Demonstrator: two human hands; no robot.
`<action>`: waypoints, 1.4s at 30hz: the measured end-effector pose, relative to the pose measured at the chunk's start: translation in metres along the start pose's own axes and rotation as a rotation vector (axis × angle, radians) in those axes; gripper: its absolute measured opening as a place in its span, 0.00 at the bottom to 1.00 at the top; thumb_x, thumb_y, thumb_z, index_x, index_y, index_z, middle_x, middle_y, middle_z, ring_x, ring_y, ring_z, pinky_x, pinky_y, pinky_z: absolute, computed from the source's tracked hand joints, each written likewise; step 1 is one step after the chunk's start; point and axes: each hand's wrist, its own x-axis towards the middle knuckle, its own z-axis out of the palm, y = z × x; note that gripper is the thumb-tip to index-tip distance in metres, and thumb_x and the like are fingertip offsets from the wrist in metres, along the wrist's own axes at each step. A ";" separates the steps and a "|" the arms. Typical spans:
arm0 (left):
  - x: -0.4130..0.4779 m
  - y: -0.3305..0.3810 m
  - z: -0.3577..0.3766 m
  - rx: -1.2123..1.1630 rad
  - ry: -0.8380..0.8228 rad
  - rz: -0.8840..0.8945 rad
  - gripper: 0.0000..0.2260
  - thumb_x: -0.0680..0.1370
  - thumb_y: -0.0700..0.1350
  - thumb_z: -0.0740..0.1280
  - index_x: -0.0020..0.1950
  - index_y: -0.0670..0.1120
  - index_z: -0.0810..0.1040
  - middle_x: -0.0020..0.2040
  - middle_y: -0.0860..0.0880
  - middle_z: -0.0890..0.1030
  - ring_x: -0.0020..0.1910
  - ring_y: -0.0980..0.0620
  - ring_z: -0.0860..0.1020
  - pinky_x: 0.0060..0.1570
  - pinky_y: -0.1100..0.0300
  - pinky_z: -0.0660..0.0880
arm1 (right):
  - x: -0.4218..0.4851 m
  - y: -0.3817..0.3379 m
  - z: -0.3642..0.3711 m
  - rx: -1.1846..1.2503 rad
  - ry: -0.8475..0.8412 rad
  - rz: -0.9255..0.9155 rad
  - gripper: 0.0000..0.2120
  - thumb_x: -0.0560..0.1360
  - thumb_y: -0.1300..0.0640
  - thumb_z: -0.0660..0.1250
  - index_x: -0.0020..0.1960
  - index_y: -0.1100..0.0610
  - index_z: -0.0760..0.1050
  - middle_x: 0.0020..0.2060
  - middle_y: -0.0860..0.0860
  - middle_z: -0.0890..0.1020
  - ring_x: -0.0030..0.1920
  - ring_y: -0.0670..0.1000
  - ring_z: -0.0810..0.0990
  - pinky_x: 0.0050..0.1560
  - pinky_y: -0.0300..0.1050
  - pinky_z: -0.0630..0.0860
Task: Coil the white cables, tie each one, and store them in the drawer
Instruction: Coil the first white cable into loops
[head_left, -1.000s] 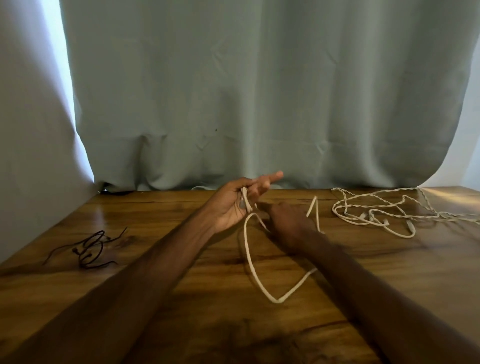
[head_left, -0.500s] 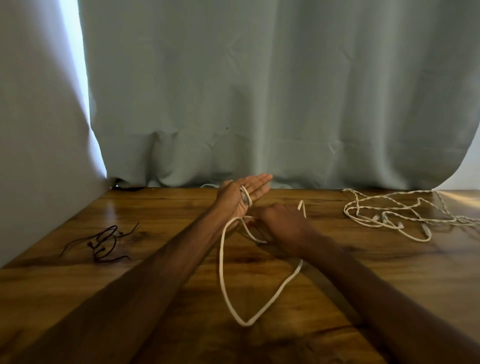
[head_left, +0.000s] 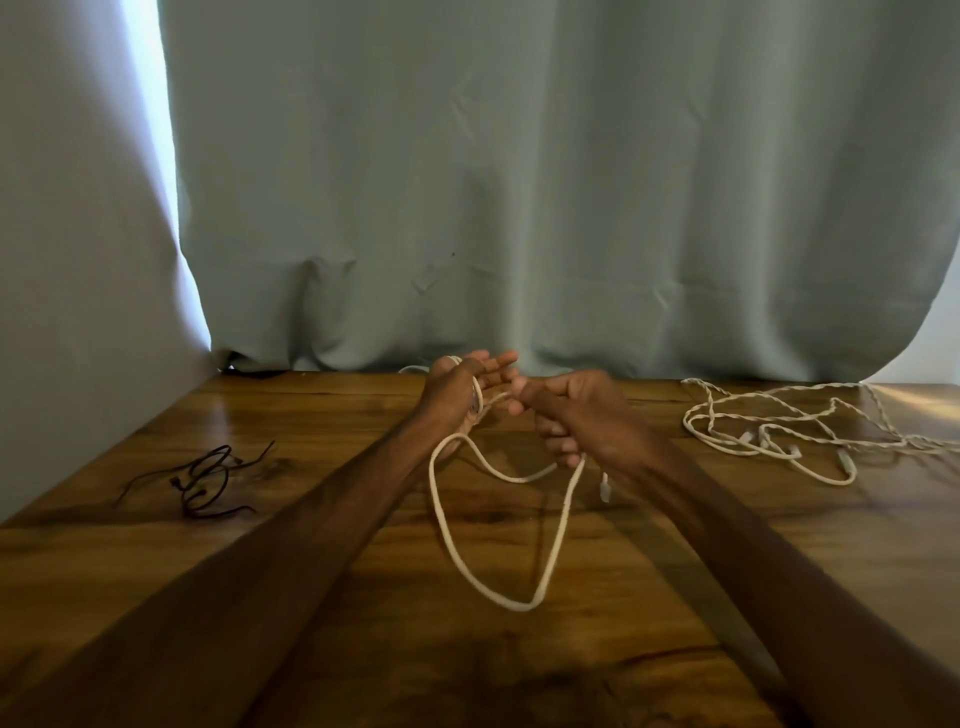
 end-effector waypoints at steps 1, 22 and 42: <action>0.001 -0.002 0.000 0.045 0.002 0.006 0.13 0.84 0.32 0.54 0.69 0.34 0.66 0.48 0.41 0.83 0.37 0.49 0.84 0.34 0.60 0.82 | 0.000 -0.003 -0.002 0.105 0.017 0.043 0.16 0.82 0.49 0.66 0.45 0.60 0.83 0.24 0.47 0.63 0.21 0.44 0.61 0.22 0.36 0.63; -0.030 -0.009 0.020 0.453 -0.589 -0.361 0.24 0.85 0.60 0.53 0.37 0.47 0.70 0.24 0.56 0.59 0.19 0.61 0.55 0.20 0.67 0.50 | 0.021 0.024 -0.050 -0.571 0.531 -0.446 0.14 0.85 0.57 0.61 0.48 0.55 0.84 0.37 0.51 0.85 0.32 0.55 0.78 0.38 0.49 0.72; 0.002 -0.047 0.072 -0.322 -0.165 -0.172 0.10 0.86 0.35 0.55 0.57 0.34 0.76 0.43 0.40 0.86 0.36 0.46 0.86 0.38 0.60 0.84 | 0.016 0.056 -0.046 -0.952 0.033 -0.086 0.07 0.80 0.56 0.64 0.49 0.56 0.81 0.45 0.53 0.84 0.44 0.52 0.81 0.43 0.47 0.76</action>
